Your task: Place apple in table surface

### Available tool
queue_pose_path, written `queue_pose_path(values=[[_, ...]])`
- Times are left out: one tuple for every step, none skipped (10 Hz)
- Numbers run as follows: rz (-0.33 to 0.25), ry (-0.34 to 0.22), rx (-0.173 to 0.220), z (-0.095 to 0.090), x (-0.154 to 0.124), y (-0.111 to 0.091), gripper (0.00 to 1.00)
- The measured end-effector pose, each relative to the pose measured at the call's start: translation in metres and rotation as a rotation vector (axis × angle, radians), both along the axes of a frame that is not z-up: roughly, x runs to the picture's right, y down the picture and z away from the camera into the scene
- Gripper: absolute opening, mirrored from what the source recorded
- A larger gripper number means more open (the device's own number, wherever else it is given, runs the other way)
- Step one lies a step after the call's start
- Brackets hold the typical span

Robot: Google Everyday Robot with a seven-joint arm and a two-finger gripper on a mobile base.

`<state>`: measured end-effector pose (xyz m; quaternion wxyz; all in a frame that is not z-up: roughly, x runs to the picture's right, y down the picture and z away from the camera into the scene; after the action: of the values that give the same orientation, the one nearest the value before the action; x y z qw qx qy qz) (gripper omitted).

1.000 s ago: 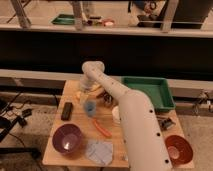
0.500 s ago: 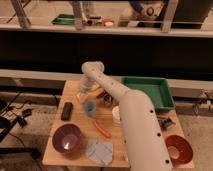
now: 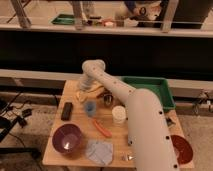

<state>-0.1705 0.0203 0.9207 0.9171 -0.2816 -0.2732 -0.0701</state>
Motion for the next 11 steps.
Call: queue_pose_path(values=[[0.002,-0.01,0.018,-0.006,-0.002,-0.004,0.36],[0.007,-0.022,0.039,-0.014,-0.004,-0.01,0.36],[0.012,-0.031,0.053,-0.019,-0.005,-0.014,0.36],[0.021,-0.045,0.078,-0.03,-0.007,-0.023,0.36],[0.027,-0.054,0.094,-0.038,-0.007,-0.029,0.36],[0.039,-0.071,0.124,-0.052,-0.009,-0.04,0.36],[0.047,-0.082,0.142,-0.061,-0.009,-0.046,0.36],[0.056,-0.097,0.168,-0.071,-0.009,-0.053,0.36],[0.056,-0.104,0.178,-0.074,-0.01,-0.053,0.36],[0.055,-0.111,0.184,-0.076,-0.012,-0.053,0.36],[0.054,-0.117,0.189,-0.078,-0.014,-0.053,0.36]])
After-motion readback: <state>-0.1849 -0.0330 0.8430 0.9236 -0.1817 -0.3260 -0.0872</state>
